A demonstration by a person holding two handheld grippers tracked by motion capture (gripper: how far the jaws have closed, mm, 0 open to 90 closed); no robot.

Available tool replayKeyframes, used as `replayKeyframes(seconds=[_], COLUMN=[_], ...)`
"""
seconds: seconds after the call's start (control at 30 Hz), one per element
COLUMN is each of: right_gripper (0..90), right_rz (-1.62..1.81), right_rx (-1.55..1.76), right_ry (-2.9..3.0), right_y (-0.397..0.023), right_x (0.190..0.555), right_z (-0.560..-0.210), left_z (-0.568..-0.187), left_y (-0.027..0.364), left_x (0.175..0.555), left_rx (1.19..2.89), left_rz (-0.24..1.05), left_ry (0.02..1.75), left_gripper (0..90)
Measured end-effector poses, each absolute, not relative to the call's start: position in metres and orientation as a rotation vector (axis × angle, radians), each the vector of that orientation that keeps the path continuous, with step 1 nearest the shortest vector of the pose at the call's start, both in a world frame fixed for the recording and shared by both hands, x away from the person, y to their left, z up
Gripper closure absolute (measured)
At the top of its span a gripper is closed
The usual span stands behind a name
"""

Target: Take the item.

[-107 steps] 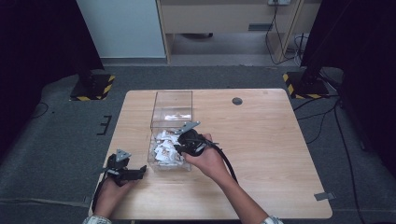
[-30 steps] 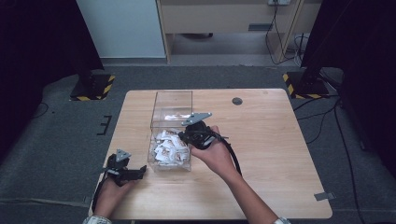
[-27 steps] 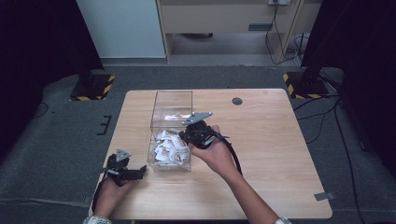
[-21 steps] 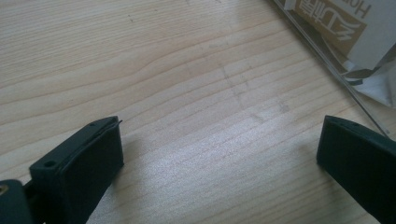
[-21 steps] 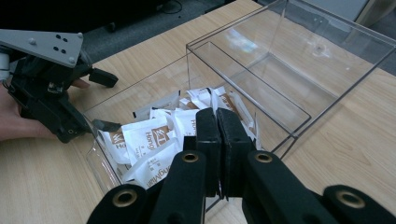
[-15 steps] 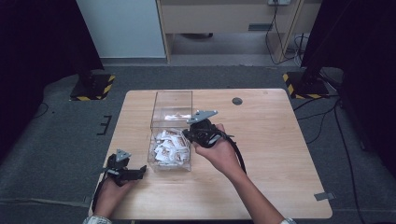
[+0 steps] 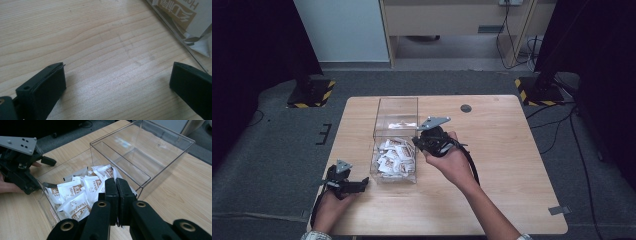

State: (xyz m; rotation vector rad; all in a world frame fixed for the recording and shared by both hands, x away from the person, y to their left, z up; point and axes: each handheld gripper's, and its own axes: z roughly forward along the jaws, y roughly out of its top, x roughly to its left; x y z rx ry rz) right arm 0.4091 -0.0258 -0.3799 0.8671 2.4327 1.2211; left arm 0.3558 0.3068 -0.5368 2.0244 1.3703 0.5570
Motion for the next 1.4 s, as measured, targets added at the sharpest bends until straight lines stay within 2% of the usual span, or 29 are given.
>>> replayKeyframes(seconds=[1.4], right_gripper=[88.4], right_rz=[1.169], right_rx=[0.956], right_ry=[2.393], right_y=[-0.070], right_x=[0.418], right_z=[-0.391], left_z=[-0.537], left_y=[0.307], left_x=[0.356], left_rx=[2.024], left_rz=[0.557], left_ry=[1.370], left_gripper=[0.0])
